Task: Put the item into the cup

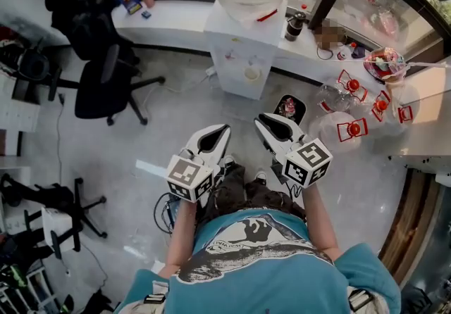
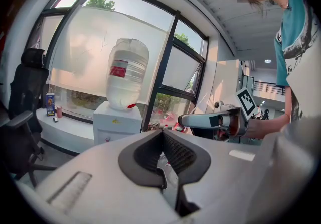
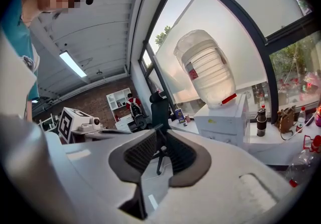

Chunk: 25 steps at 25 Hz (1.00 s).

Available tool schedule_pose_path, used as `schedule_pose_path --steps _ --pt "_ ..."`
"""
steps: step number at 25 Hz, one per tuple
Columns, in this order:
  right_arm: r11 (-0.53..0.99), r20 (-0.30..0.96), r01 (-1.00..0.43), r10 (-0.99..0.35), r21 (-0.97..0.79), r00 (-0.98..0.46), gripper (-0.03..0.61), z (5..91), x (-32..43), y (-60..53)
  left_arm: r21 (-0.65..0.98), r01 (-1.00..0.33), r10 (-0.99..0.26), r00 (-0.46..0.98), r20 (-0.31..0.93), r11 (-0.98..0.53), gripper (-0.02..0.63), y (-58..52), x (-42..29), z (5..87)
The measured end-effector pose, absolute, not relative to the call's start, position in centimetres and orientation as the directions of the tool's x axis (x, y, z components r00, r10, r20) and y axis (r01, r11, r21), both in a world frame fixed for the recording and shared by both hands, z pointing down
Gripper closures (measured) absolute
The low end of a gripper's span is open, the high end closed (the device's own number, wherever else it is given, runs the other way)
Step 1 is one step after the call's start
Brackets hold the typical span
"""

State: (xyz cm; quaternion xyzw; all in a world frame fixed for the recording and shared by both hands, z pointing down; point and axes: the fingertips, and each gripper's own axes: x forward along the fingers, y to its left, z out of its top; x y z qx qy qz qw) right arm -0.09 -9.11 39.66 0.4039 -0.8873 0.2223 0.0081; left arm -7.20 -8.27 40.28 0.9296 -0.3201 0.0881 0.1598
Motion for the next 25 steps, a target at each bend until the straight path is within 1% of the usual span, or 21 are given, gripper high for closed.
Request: schedule_pose_path --steps 7,14,25 --pt "0.58 0.19 -0.708 -0.704 -0.402 -0.685 0.554 40.1 2.1 -5.5 0.208 -0.625 -0.569 0.776 0.274 -0.752 0.6 -5.1 -4.7 39.8" --pt "0.611 0.174 -0.698 -0.693 -0.373 -0.699 0.586 39.7 3.5 -2.5 0.19 -0.633 -0.581 0.769 0.266 -0.751 0.6 -2.1 -2.8 39.5" --pt "0.637 0.119 -0.686 -0.696 -0.352 -0.708 0.586 38.4 4.6 -0.2 0.184 -0.623 -0.573 0.777 0.261 -0.76 0.6 1.0 -0.8 39.1"
